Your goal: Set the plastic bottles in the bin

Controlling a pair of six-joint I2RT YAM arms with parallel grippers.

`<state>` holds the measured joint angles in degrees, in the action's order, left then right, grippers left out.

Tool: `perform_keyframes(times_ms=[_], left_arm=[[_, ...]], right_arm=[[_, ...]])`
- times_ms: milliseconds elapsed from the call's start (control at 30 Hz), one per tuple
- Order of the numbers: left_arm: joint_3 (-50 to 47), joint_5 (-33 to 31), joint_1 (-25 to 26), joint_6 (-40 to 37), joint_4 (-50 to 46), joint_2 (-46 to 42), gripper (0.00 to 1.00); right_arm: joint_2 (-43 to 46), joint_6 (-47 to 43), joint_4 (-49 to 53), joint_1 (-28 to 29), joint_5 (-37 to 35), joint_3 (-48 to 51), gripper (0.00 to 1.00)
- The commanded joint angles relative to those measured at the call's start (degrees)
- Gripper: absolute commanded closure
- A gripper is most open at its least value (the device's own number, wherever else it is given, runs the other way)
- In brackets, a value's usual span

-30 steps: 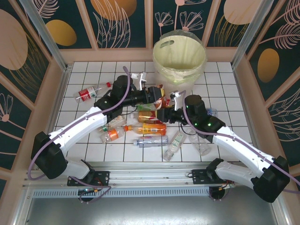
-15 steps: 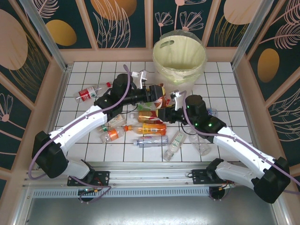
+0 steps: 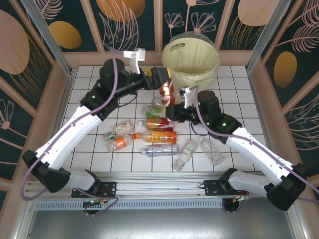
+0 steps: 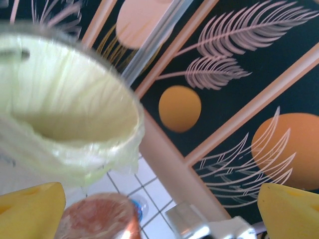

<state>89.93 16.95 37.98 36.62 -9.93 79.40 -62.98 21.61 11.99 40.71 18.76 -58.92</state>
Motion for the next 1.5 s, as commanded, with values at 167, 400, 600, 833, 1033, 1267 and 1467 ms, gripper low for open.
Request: perform_keyframes(times_ms=[167,400,600,833,1033,1267,1467], left_arm=[[-11.80,2.14,-0.25,-8.62,0.66,-11.57,0.01],[-29.34,7.31,-0.25,-18.52,6.58,-27.06,0.02],[-33.51,6.72,-0.20,-22.87,5.08,-32.61,0.01],[-40.43,5.32,-0.20,-23.10,11.70,-34.19,0.02],[-41.97,3.62,-0.27,-23.05,12.74,-35.29,0.01],[-43.44,4.87,-0.19,-24.41,13.19,-34.15,0.01],[-43.42,4.31,-0.21,-24.67,11.77,-34.48,0.02]], right_arm=[[1.16,-2.74,5.01,0.38,-8.21,-3.53,0.63],[-2.74,-5.59,5.84,-3.44,-9.02,-9.25,0.63],[-6.12,-8.43,6.35,-8.54,-8.27,-14.94,0.63],[-12.64,-12.94,10.14,-13.61,-12.54,-24.65,0.63],[-21.28,-16.61,12.11,-16.18,-16.08,-33.91,0.62],[-31.96,-20.24,17.80,-16.77,-22.32,-44.74,0.62],[-38.21,-20.67,22.77,-17.59,-24.37,-51.18,0.61]])
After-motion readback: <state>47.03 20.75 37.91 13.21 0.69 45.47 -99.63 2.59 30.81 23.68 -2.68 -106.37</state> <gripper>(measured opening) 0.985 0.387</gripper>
